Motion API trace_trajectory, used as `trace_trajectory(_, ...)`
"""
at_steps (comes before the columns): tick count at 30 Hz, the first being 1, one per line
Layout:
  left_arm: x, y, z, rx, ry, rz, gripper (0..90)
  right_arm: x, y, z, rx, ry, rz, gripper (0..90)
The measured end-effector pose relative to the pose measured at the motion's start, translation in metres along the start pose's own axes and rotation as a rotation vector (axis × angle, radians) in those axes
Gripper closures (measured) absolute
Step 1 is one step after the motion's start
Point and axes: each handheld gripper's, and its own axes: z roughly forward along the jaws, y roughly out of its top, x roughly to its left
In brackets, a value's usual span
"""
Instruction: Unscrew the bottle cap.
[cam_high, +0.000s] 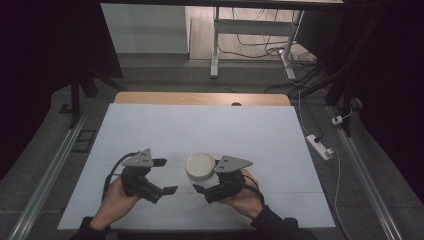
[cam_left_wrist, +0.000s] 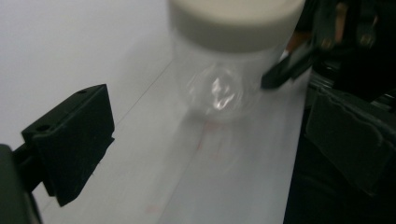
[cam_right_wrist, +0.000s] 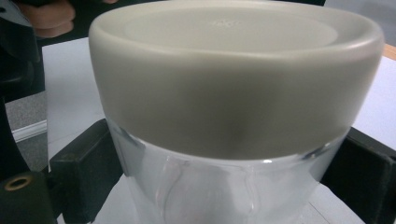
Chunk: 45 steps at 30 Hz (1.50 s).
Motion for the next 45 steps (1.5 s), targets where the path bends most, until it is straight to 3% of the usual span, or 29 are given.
trace_trajectory(4,0.008,0.022,0.017,0.006,-0.065,0.070,0.0,0.001,0.000,0.000,-0.002,0.007,-0.003,6.9)
trace_trajectory(7,0.016,0.033,0.027,0.009,-0.139,0.124,0.8,0.001,0.000,0.000,-0.003,0.015,-0.007,6.9)
trace_trajectory(11,0.023,0.041,0.038,-0.001,-0.225,0.154,3.8,0.001,0.000,0.001,-0.006,0.022,-0.010,6.9)
trace_trajectory(17,0.024,0.045,0.048,0.011,-0.252,0.178,7.6,0.002,0.000,0.001,-0.013,0.037,-0.015,6.9)
trace_trajectory(21,0.022,0.047,0.049,0.029,-0.233,0.194,8.0,0.002,0.000,0.001,-0.010,0.038,-0.015,6.9)
trace_trajectory(24,0.019,0.049,0.049,0.034,-0.203,0.173,8.2,0.002,0.000,0.002,-0.007,0.032,-0.012,6.9)
trace_trajectory(28,0.014,0.051,0.051,0.040,-0.139,0.113,8.3,0.000,0.000,0.002,-0.005,0.000,-0.010,6.9)
trace_trajectory(31,0.009,0.054,0.054,0.058,-0.081,0.077,8.3,-0.001,0.000,0.003,-0.003,-0.023,-0.003,6.9)
trace_trajectory(36,-0.006,0.062,0.060,0.088,0.066,-0.006,8.2,-0.002,-0.001,0.004,0.008,-0.084,0.013,6.9)
trace_trajectory(39,-0.013,0.067,0.064,0.091,0.126,-0.029,8.0,-0.004,-0.001,0.004,0.001,-0.105,0.030,6.9)
trace_trajectory(42,-0.015,0.071,0.065,0.081,0.125,-0.003,7.5,-0.006,-0.001,0.001,-0.020,-0.099,0.056,6.9)
trace_trajectory(45,-0.011,0.072,0.063,0.076,0.069,0.014,3.1,-0.008,0.000,-0.002,-0.046,-0.072,0.071,6.9)
